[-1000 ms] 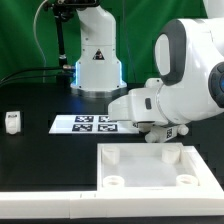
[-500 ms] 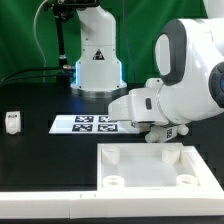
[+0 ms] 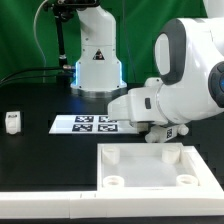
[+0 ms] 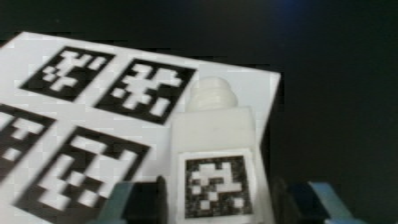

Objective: Assemble one leg

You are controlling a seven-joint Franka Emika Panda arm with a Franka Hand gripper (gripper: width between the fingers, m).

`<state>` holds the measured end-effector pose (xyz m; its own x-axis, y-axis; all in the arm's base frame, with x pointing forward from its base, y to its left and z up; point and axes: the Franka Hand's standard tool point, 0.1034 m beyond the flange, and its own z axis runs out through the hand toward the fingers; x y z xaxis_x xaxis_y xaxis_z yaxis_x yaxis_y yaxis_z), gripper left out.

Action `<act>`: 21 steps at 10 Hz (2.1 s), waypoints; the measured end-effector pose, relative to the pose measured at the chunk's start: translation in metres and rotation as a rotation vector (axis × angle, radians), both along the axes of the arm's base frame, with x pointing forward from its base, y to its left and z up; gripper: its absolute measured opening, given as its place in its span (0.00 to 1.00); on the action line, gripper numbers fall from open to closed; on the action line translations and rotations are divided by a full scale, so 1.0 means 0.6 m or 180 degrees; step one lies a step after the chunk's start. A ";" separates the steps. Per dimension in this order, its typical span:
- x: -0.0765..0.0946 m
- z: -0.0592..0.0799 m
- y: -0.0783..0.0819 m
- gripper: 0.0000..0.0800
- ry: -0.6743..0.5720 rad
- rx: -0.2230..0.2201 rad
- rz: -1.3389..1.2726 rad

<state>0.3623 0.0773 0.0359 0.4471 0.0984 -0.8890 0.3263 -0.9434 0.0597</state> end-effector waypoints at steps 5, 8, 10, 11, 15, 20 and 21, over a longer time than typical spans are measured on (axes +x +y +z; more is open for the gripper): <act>0.090 0.080 -0.038 0.35 -0.0399 0.0163 -0.0131; 0.103 0.084 -0.034 0.35 -0.1090 0.0396 -0.0090; 0.183 0.149 -0.030 0.35 -0.1553 0.0752 -0.0424; 0.220 0.170 -0.045 0.35 -0.1983 0.0904 -0.0366; 0.231 0.167 -0.055 0.35 -0.2863 0.1057 -0.0299; 0.338 0.199 -0.050 0.35 -0.4124 0.1230 -0.0637; 0.348 0.200 -0.042 0.35 -0.4427 0.1203 -0.0656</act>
Offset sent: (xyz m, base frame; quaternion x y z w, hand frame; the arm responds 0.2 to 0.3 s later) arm 0.0388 -0.0260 0.0238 -0.0202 0.1284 -0.0319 0.9910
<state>0.5711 0.0518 0.1556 0.9428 0.0525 0.3291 0.0727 -0.9961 -0.0493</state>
